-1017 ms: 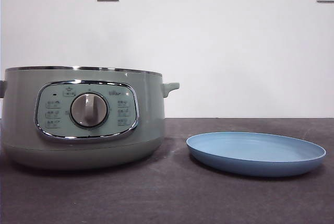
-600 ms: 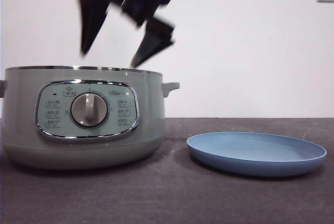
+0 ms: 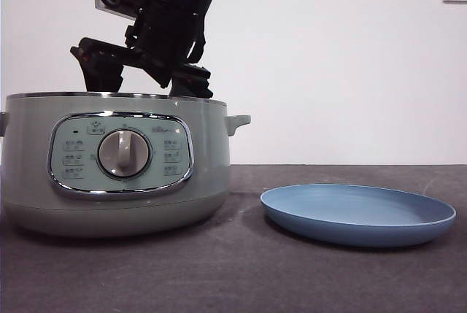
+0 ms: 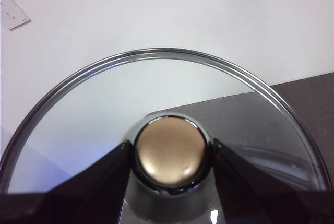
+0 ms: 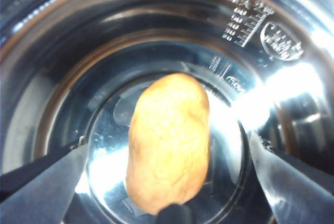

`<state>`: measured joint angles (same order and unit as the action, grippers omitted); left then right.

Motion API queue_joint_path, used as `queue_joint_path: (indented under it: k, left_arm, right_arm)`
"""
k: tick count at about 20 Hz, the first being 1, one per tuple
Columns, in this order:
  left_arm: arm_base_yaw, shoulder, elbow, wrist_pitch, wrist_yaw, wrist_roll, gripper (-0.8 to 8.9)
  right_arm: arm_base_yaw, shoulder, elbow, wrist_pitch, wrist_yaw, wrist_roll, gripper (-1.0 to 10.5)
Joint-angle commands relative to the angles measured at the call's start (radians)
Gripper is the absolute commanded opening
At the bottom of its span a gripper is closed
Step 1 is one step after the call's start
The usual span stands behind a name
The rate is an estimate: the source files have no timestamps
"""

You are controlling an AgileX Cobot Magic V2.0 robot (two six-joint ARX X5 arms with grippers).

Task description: Take the potato out from the steamer,put the potato on the plate,close the lid

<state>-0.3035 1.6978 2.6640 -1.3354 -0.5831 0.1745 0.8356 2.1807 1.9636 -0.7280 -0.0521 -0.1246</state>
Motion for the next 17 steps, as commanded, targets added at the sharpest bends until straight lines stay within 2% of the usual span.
queue_joint_path:
  k: [1, 2, 3, 4, 5, 6, 10, 15, 17]
  left_arm:
    - [0.004, -0.010, 0.007, -0.028, -0.009, 0.002, -0.09]
    - [0.004, -0.010, 0.007, -0.028, -0.009, 0.002, -0.09]
    - [0.004, -0.010, 0.007, -0.028, -0.010, 0.002, -0.09]
    - [0.004, -0.010, 0.007, -0.029, -0.009, 0.002, -0.09]
    - [0.004, -0.010, 0.007, -0.032, -0.009, 0.002, -0.09]
    - [0.004, -0.010, 0.007, -0.035, -0.009, 0.002, -0.09]
    - [0.004, -0.010, 0.007, -0.035, 0.023, 0.002, -0.09]
    - [0.004, -0.010, 0.007, -0.045, 0.048, 0.002, -0.09]
    - [0.004, -0.010, 0.007, -0.045, 0.140, 0.002, -0.09]
  right_arm:
    - [0.001, 0.055, -0.001, 0.002, -0.001, -0.016, 5.9]
    - [0.002, 0.060, -0.001, 0.008, -0.001, -0.016, 5.8]
    - [0.003, 0.060, -0.001, 0.023, -0.001, -0.016, 4.8]
    - [0.005, 0.060, -0.001, 0.043, -0.001, -0.016, 3.0]
    - [0.005, 0.060, 0.002, 0.047, -0.001, -0.017, 0.7]
    - [0.005, 0.060, 0.002, 0.047, 0.000, -0.030, -0.1]
    - [0.004, 0.053, 0.082, -0.014, 0.000, -0.030, -0.1]
    - [-0.041, -0.002, 0.597, -0.423, 0.003, -0.030, -0.1]
    - [-0.090, -0.105, 0.652, -0.476, 0.007, -0.021, -0.1]
